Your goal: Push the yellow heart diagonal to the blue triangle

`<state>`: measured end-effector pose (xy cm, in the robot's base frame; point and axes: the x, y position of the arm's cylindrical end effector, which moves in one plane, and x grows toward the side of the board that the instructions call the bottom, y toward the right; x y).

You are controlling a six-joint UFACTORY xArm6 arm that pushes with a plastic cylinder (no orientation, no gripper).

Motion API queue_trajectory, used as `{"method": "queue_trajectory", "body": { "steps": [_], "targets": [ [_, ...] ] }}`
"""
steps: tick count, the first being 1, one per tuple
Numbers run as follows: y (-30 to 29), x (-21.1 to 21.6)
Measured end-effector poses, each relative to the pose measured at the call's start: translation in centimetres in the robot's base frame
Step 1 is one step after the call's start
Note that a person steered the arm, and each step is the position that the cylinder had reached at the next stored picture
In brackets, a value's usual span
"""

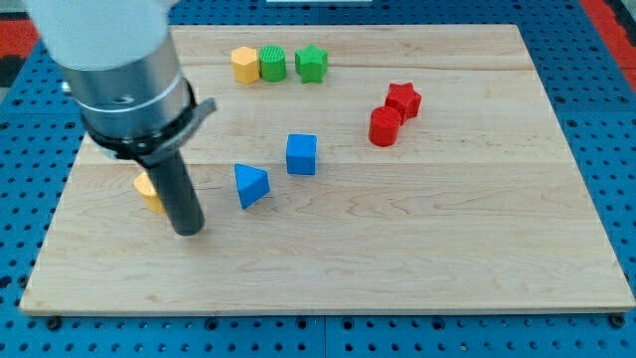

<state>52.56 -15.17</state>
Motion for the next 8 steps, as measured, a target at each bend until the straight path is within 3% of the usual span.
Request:
{"method": "queue_trajectory", "body": {
  "steps": [2,5,6,8],
  "targets": [
    [-3.3,-1.2],
    [-3.3,-3.3],
    [-3.3,-5.6],
    [-6.9,-14.3]
  ]
}}
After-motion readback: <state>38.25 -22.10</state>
